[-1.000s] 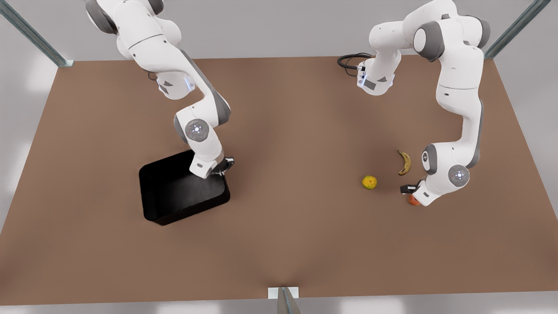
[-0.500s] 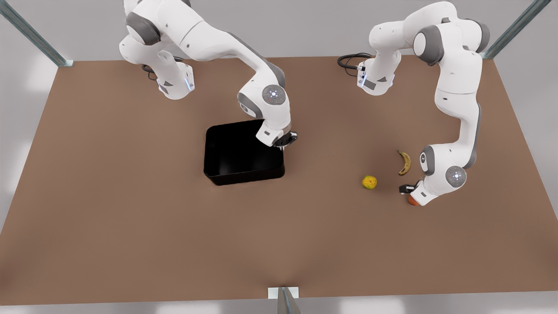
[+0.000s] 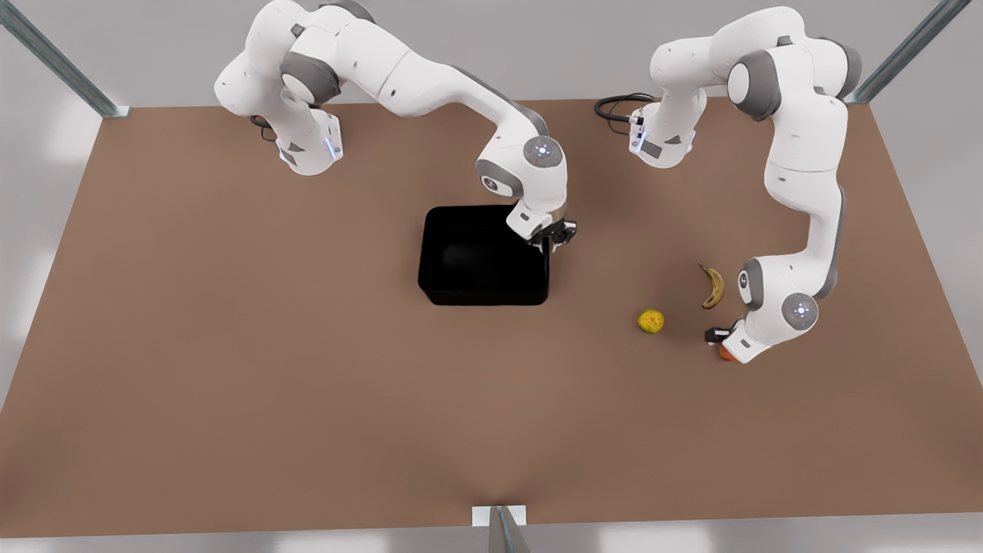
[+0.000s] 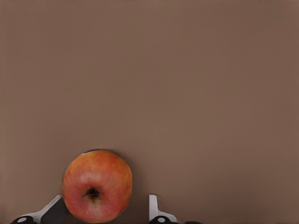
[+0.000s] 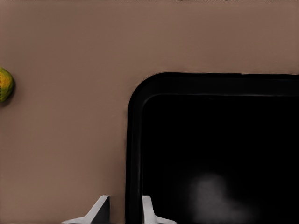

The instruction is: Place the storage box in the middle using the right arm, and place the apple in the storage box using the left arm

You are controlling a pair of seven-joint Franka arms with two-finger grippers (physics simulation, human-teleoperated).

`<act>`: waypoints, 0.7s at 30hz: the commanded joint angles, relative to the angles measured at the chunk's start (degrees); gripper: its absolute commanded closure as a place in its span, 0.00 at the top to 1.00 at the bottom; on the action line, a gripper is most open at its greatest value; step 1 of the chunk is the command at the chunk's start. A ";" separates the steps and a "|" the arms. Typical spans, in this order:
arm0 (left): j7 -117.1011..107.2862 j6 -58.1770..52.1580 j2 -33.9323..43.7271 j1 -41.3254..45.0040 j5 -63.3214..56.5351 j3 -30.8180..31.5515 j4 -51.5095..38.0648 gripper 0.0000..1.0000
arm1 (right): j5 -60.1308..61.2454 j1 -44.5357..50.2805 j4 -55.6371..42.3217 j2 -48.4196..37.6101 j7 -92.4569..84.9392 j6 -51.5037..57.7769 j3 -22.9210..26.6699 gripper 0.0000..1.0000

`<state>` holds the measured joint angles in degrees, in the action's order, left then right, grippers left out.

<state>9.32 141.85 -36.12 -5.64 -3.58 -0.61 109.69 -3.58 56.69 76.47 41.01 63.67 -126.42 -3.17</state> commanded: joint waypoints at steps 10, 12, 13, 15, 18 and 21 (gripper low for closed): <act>0.00 0.35 -0.09 0.02 0.24 -0.09 -0.79 0.77 | 0.33 -15.99 13.26 -23.95 -30.61 12.86 -0.70 1.00; 0.00 0.71 -0.17 0.02 0.33 -0.09 -0.79 0.77 | 0.33 -23.63 14.41 -27.56 -39.23 18.49 -0.70 1.00; -0.09 0.71 -0.53 0.02 0.33 -0.09 -0.97 0.77 | 0.33 -27.41 16.25 -29.40 -44.15 18.31 -0.70 1.00; -0.09 0.79 -0.61 0.11 0.42 -0.09 -1.23 0.77 | -0.02 -32.51 18.27 -31.78 -46.36 18.23 -0.61 1.00; -0.88 0.71 -0.61 0.46 0.51 -0.44 -1.32 0.77 | -1.96 -36.82 18.54 -32.04 -46.36 18.49 -0.52 1.00; -6.24 -0.17 0.62 0.63 4.46 -0.35 -1.23 1.00 | -2.13 -42.01 18.89 -34.24 -54.17 19.19 -0.52 1.00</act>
<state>3.00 141.60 -35.51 -5.01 -15.53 -0.97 108.46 -5.71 13.14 95.36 5.17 5.75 -106.26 -3.69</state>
